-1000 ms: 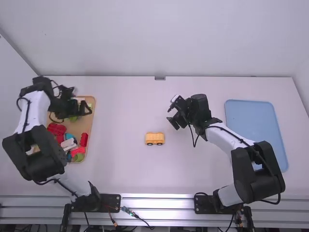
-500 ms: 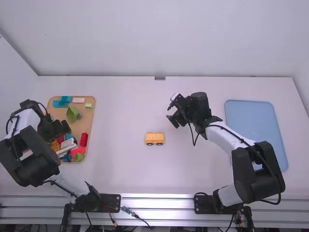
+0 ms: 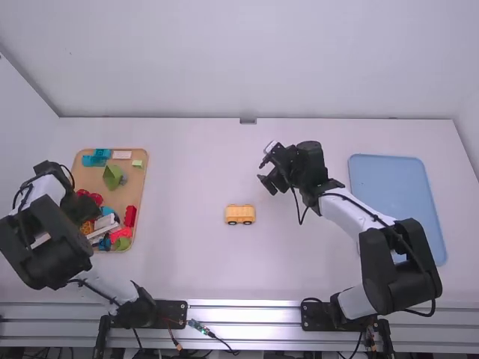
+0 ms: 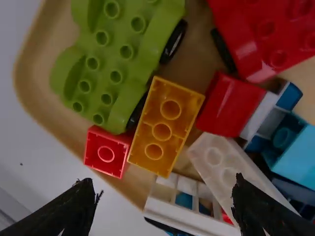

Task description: Assemble lego blocks to make yellow taxi

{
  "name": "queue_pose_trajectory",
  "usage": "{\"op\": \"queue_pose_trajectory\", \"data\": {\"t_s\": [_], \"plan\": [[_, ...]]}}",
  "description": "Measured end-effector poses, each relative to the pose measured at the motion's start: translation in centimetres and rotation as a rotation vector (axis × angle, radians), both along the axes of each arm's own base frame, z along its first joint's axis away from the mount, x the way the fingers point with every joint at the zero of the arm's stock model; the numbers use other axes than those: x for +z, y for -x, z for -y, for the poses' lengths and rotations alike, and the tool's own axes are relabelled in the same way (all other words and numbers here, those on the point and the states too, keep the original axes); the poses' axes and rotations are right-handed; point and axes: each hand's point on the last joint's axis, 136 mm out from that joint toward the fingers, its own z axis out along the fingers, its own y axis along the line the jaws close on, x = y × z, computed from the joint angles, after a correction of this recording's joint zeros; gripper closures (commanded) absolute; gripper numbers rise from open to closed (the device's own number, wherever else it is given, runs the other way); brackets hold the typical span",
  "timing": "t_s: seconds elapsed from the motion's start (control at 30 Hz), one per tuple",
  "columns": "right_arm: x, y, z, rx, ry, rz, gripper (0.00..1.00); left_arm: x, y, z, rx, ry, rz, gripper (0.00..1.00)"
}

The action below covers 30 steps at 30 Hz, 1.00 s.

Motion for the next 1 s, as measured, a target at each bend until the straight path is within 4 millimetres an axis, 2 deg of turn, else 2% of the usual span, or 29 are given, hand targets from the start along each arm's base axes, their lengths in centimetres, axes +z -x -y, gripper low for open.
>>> {"op": "queue_pose_trajectory", "data": {"t_s": [0.2,0.37,0.57,0.63,0.7,0.87,1.0], "plan": [[0.0,-0.3,0.7,-0.017,-0.001,0.0,0.0,-0.8,-0.4,-0.3,-0.003,-0.022,0.027,0.28],[0.0,-0.3,0.7,-0.017,0.001,0.001,0.0,-2.3,0.1,0.1,-0.009,-0.022,0.031,0.38],[0.0,-0.3,0.7,-0.018,-0.001,-0.001,0.0,-2.4,-0.2,-0.1,-0.009,-0.038,0.053,0.37],[0.0,-0.3,0.7,-0.017,0.0,0.001,0.0,-2.4,-0.2,-0.1,-0.01,-0.038,0.054,0.3],[0.0,-0.3,0.7,-0.018,0.0,0.0,0.0,-2.4,-0.2,-0.1,-0.012,-0.037,0.052,0.28],[0.0,-0.4,0.7,-0.019,-0.001,0.001,0.0,-2.5,-0.3,0.1,-0.02,-0.022,0.06,0.32],[0.0,-0.3,0.7,-0.017,0.0,0.002,0.0,-2.4,-0.7,0.0,-0.023,-0.019,0.085,0.31]]}}
